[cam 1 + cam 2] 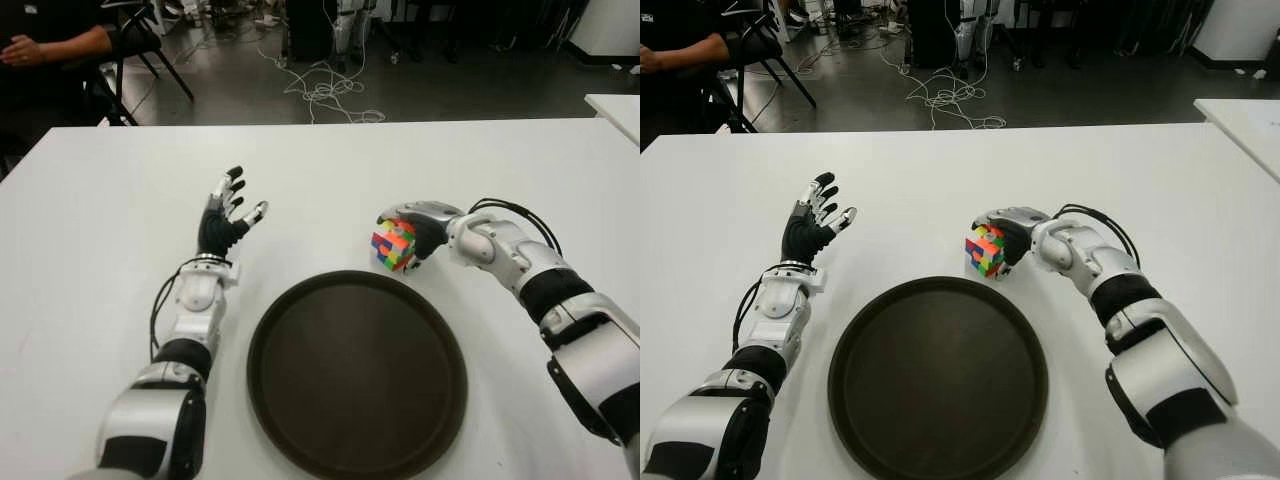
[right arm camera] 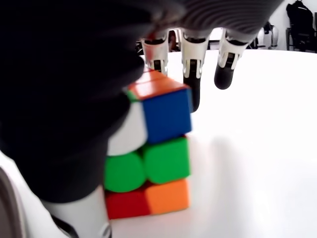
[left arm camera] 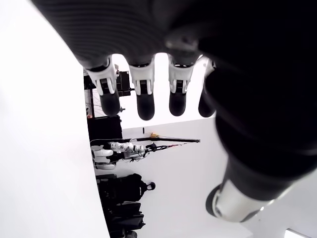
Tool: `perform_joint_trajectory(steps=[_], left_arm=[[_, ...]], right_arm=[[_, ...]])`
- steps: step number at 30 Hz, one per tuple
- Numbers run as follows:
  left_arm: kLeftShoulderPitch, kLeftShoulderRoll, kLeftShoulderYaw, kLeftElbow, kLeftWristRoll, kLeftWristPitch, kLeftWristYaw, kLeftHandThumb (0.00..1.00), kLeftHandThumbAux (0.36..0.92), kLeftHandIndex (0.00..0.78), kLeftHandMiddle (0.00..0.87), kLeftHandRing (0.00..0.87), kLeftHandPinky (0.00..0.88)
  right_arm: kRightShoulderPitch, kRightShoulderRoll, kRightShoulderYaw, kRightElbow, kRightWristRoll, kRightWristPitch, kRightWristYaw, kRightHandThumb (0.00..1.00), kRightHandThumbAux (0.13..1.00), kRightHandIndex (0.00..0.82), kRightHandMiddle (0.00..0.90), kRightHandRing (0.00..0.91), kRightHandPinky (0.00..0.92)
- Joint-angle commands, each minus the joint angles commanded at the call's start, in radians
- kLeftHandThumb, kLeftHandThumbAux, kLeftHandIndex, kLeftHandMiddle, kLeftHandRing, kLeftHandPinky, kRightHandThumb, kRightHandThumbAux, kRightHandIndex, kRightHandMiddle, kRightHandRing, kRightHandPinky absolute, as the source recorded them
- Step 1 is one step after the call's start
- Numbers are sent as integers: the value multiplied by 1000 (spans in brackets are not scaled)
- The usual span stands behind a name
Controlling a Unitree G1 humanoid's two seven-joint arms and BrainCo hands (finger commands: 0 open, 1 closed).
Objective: Pick up the Rubik's Cube and put it in the plate
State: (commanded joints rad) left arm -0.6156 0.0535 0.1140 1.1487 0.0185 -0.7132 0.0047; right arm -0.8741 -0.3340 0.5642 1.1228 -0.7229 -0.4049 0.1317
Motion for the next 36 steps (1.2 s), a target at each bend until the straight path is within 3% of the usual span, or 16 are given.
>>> perform_joint_trajectory(steps=[12, 30, 34, 36], left_arm=[[0, 4, -7, -3, 9, 2, -2, 0, 802, 46, 90, 58, 33], [4, -2, 3, -9, -11, 1, -27, 2, 799, 46, 90, 57, 25], [3, 0, 1, -7, -5, 1, -23, 0, 799, 43, 87, 54, 30], [3, 0, 0, -7, -2, -1, -20, 0, 798, 44, 87, 55, 30]], right_arm=[[-18, 14, 16, 47, 0, -5, -3, 0, 838, 134, 139, 139, 108], [-24, 14, 24, 66, 2, -12, -11, 0, 830, 112, 124, 122, 105], [-22, 12, 23, 77, -2, -25, -59, 0, 886, 147, 144, 143, 131], [-19, 10, 22, 80, -4, -37, -96, 94, 918, 214, 190, 188, 190]])
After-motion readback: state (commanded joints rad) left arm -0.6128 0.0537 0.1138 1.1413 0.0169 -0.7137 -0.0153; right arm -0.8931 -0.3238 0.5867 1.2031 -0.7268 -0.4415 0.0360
